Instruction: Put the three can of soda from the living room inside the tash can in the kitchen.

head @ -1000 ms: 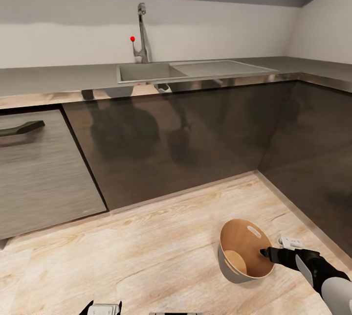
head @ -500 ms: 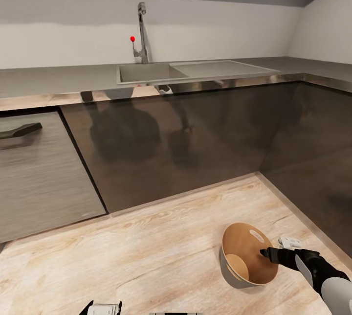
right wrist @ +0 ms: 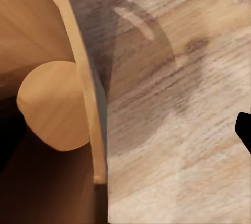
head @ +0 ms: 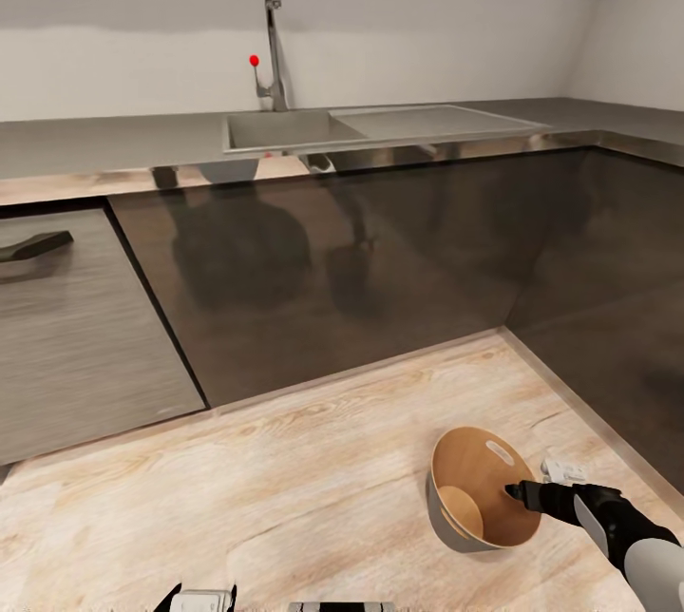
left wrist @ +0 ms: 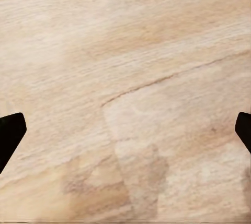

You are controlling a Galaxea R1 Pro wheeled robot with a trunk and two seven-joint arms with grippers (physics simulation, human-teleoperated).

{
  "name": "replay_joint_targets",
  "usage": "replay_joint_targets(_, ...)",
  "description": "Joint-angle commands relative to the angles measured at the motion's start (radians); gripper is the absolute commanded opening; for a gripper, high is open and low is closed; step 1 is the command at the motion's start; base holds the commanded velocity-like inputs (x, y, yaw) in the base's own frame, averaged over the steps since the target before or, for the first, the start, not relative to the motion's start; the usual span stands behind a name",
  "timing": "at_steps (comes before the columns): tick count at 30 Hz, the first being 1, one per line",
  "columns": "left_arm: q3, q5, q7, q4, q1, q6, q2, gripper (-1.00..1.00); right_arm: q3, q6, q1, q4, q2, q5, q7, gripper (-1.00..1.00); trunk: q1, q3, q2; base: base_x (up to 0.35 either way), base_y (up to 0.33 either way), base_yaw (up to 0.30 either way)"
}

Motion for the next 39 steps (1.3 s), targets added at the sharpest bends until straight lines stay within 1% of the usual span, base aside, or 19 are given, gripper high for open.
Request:
replay_joint_targets(1, 0.0, 0.0, 0.0, 0.0, 0.0, 0.0, 0.0, 1.0, 0.0, 0.0, 0.0, 0.0, 0.0, 0.0, 0.0, 1.0, 0.0, -0.004, 0.0, 0.0, 0.0, 0.0)
replay_joint_targets(3, 0.0, -0.001, 0.0, 0.001, 0.0, 0.0, 0.0, 1.0, 0.0, 0.0, 0.0, 0.0, 0.0, 0.0, 0.0, 1.0, 0.001, -0.012, -0.001, 0.0, 0.0, 0.0)
replay_joint_targets(13, 0.0, 0.002, 0.0, 0.0, 0.0, 0.0, 0.0, 1.0, 0.002, 0.0, 0.0, 0.001, 0.0, 0.0, 0.001, 1.0, 0.001, -0.012, -0.001, 0.0, 0.0, 0.0)
replay_joint_targets(14, 0.0, 0.002, 0.0, 0.0, 0.0, 0.0, 0.0, 1.0, 0.005, 0.0, 0.001, 0.001, 0.0, 0.0, 0.001, -1.0, 0.001, -0.012, -0.001, 0.0, 0.0, 0.0)
replay_joint_targets(16, 0.0, 0.003, 0.0, 0.0, 0.001, 0.0, 0.0, 1.0, 0.022, 0.0, 0.003, 0.001, 0.0, 0.0, 0.001, -1.0, 0.001, -0.012, -0.001, 0.0, 0.0, 0.0)
replay_joint_targets(18, 0.0, 0.003, 0.0, 0.0, 0.001, 0.0, 0.0, 1.0, 0.029, 0.0, 0.003, 0.001, 0.0, 0.0, 0.0, -1.0, 0.001, -0.012, -0.001, 0.0, 0.0, 0.0)
replay_joint_targets(24, 0.0, 0.003, 0.0, -0.001, 0.0, 0.0, 0.0, 1.0, 0.038, 0.0, 0.004, 0.001, 0.002, -0.001, 0.0, -1.0, 0.001, -0.012, -0.001, 0.0, 0.0, 0.0)
replay_joint_targets(36, 0.0, 0.002, 0.0, -0.001, -0.001, 0.0, 0.0, 1.0, 0.041, -0.001, 0.005, 0.001, 0.003, -0.003, 0.0, -1.0, -0.004, 0.035, 0.002, 0.0, 0.0, 0.0)
replay_joint_targets(39, 0.0, 0.002, 0.0, -0.001, -0.001, 0.0, 0.0, 1.0, 0.041, -0.001, 0.005, 0.001, 0.007, -0.002, 0.0, -1.0, -0.005, 0.046, 0.003, 0.0, 0.0, 0.0)
